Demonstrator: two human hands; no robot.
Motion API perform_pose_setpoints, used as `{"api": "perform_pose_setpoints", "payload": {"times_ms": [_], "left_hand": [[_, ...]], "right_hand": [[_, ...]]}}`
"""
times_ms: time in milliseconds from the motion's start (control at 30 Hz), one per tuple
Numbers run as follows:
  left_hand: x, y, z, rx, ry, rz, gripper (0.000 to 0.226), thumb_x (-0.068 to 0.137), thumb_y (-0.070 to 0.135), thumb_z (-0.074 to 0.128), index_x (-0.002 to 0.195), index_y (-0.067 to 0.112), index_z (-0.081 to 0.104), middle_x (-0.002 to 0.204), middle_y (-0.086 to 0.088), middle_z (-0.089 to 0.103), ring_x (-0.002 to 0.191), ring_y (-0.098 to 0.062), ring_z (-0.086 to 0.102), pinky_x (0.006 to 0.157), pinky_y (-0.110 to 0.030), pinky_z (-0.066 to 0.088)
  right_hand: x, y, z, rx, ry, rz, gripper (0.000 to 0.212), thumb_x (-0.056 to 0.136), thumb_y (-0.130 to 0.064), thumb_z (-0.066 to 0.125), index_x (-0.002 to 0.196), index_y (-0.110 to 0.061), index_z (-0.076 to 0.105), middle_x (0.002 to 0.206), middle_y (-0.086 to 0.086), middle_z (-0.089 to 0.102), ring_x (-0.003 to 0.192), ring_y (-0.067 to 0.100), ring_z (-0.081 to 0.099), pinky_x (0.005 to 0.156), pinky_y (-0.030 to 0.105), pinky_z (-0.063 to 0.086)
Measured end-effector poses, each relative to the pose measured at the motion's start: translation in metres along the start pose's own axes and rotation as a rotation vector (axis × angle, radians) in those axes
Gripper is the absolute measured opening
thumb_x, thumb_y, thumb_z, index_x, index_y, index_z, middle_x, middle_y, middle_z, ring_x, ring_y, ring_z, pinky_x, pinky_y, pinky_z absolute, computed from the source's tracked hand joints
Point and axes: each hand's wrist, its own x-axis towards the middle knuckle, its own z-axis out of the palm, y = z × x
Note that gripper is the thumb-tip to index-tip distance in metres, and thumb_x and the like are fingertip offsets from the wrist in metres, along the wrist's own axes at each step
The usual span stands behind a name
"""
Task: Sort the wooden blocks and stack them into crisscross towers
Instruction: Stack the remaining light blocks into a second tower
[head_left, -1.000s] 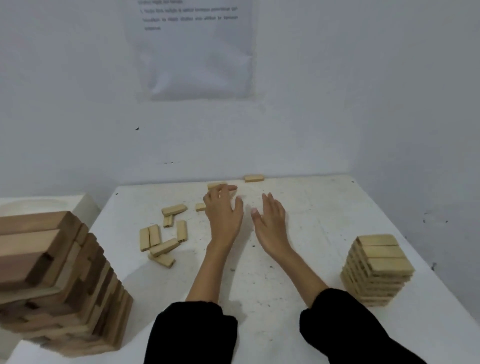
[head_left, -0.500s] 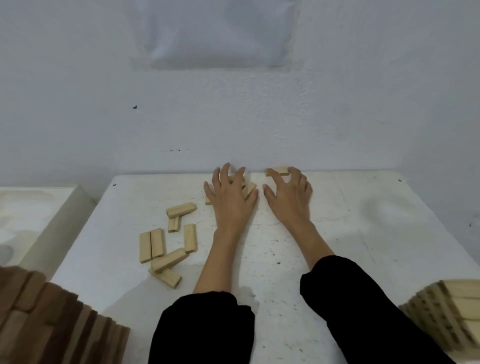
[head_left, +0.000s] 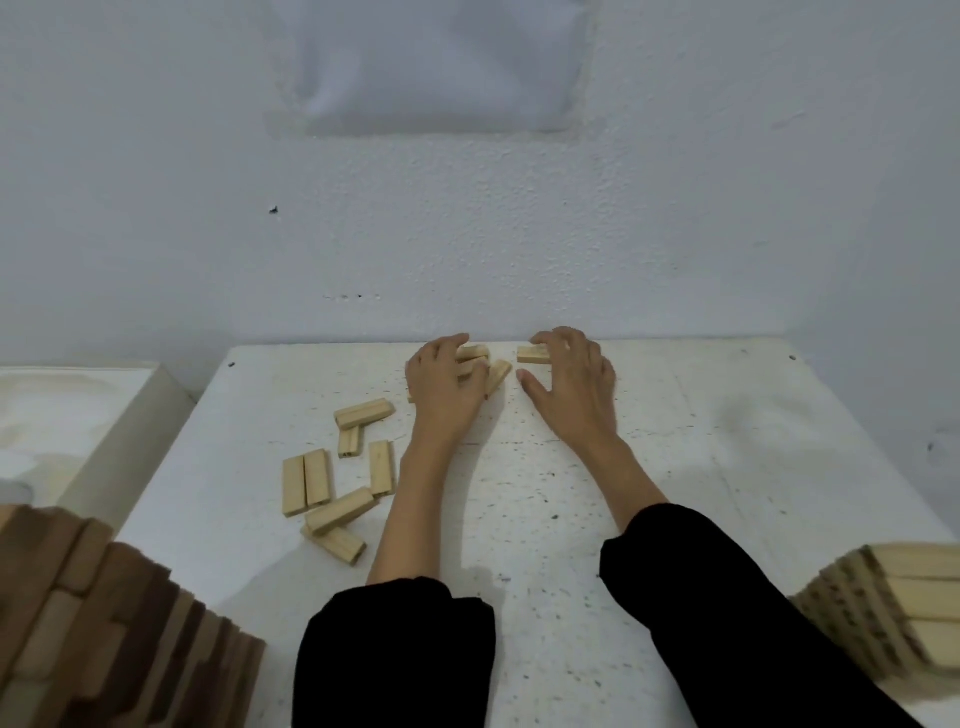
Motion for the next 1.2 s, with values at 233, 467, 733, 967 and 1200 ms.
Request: {"api": "perform_pose_setpoints", "payload": {"times_ms": [233, 467, 733, 967, 1200], "left_hand": [[-0.002, -0.011, 0.002, 0.159, 0.023, 0.076, 0.04, 0.094, 0.007, 0.046, 0.134, 0.01, 0.05, 0.14, -0.009, 0.046, 0.128, -0.028, 0.038, 0.103, -0.035, 0.025], [-0.001, -0.015, 0.0, 0.148, 0.047, 0.067, 0.041, 0.093, 0.003, 0.044, 0.132, 0.008, 0.05, 0.136, -0.011, 0.048, 0.124, -0.027, 0.04, 0.1, -0.034, 0.026], [-0.001, -0.017, -0.003, 0.093, 0.094, 0.112, 0.025, 0.087, 0.003, 0.059, 0.111, 0.007, 0.062, 0.123, -0.011, 0.049, 0.114, -0.026, 0.045, 0.092, -0.031, 0.034], [-0.008, -0.014, -0.001, 0.225, 0.102, 0.146, 0.025, 0.084, 0.018, 0.068, 0.108, 0.011, 0.066, 0.111, -0.006, 0.054, 0.108, -0.024, 0.044, 0.084, -0.03, 0.025], [-0.018, -0.007, 0.004, 0.438, 0.087, 0.194, 0.017, 0.084, 0.015, 0.065, 0.1, 0.008, 0.068, 0.102, -0.012, 0.056, 0.1, -0.032, 0.05, 0.092, -0.044, 0.027]], "right_hand": [[-0.007, -0.007, -0.005, 0.102, 0.006, -0.197, 0.043, 0.078, 0.003, 0.059, 0.119, -0.011, 0.059, 0.101, 0.012, 0.053, 0.087, 0.026, 0.052, 0.068, 0.04, 0.048], [-0.012, -0.013, -0.009, -0.041, -0.151, -0.318, 0.049, 0.078, -0.023, 0.039, 0.121, -0.028, 0.061, 0.112, 0.008, 0.05, 0.095, 0.022, 0.049, 0.073, 0.031, 0.029], [-0.012, -0.012, -0.01, 0.102, -0.137, -0.24, 0.022, 0.084, -0.029, 0.067, 0.099, -0.014, 0.063, 0.1, 0.001, 0.057, 0.092, 0.019, 0.051, 0.076, 0.035, 0.04], [-0.041, -0.007, -0.022, 0.202, -0.02, -0.137, 0.018, 0.083, -0.021, 0.068, 0.095, -0.008, 0.063, 0.094, 0.002, 0.056, 0.086, 0.012, 0.042, 0.065, 0.016, 0.029], [-0.09, -0.008, -0.045, 0.299, 0.024, 0.007, 0.016, 0.089, -0.026, 0.062, 0.095, -0.011, 0.059, 0.09, -0.008, 0.049, 0.083, 0.011, 0.045, 0.069, 0.007, 0.032]]}}
